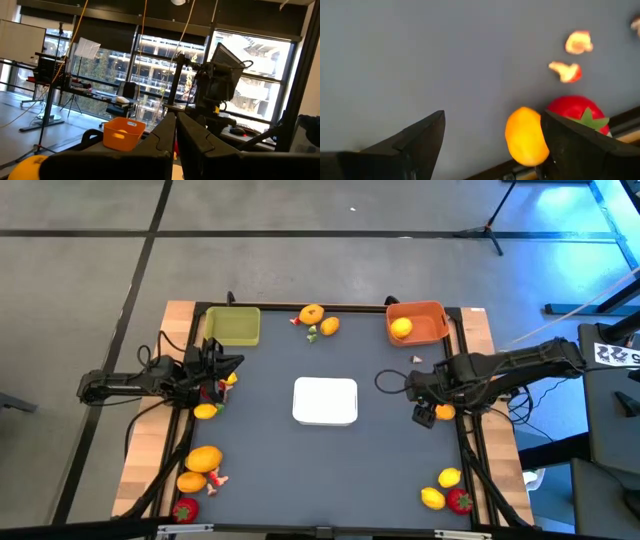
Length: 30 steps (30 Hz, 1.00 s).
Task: Sort produce into baskets
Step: Put the yellow lemon into the orange bin
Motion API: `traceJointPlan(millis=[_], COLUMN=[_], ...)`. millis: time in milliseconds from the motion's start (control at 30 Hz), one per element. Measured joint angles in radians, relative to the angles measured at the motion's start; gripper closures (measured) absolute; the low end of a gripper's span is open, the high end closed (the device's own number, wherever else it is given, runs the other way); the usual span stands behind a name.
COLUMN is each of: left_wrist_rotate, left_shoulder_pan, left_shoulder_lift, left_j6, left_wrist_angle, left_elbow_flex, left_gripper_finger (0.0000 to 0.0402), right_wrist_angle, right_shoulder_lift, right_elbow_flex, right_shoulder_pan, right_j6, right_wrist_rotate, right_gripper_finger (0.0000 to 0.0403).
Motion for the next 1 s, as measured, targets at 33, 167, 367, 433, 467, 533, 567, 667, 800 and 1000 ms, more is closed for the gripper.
traceJointPlan(millis=[33, 167, 367, 433, 467, 533, 567, 667, 800, 1000], left_wrist_rotate=[0.0, 0.0, 0.0, 0.0, 0.0, 0.0, 0.0, 0.0, 0.0, 0.0], left_shoulder_pan=[0.0, 0.0, 0.0, 0.0, 0.0, 0.0, 0.0, 0.0, 0.0, 0.0], left_shoulder_lift=[0.0, 0.0, 0.0, 0.0, 0.0, 0.0, 0.0, 0.0, 0.0, 0.0], left_j6=[0.0, 0.0, 0.001, 0.001, 0.001, 0.001, 0.001, 0.002, 0.002, 0.002], left_wrist_angle=[0.0, 0.0, 0.0, 0.0, 0.0, 0.0, 0.0, 0.001, 0.003, 0.003], left_elbow_flex=[0.0, 0.0, 0.0, 0.0, 0.0, 0.0, 0.0, 0.0, 0.0, 0.0], left_gripper_finger=[0.0389, 0.0389, 0.0389, 0.0389, 0.0389, 0.0389, 0.0389, 0.0389, 0.0389, 0.0389], right_wrist_angle=[-0.005, -0.029, -0.025, -0.025, -0.026, -0.02, -0.007, -0.019, -0.028, -0.039], right_shoulder_lift=[0.0, 0.0, 0.0, 0.002, 0.006, 0.021, 0.029, 0.075, 0.154, 0.288], right_elbow_flex=[-0.013, -0.073, -0.128, -0.151, -0.16, -0.174, -0.174, -0.174, -0.174, -0.174], right_shoulder_pan=[0.007, 0.022, 0.019, 0.019, 0.019, 0.019, 0.019, 0.011, -0.018, -0.027], right_j6=[0.012, 0.073, 0.11, 0.123, 0.125, 0.125, 0.125, 0.124, 0.096, 0.043], right_wrist_rotate=[0.0, 0.0, 0.0, 0.0, -0.002, -0.016, -0.017, -0.018, -0.025, -0.045], right_gripper_finger=[0.0078, 0.0078, 0.0078, 0.0078, 0.0078, 0.0078, 0.0079, 0.0086, 0.0101, 0.0121])
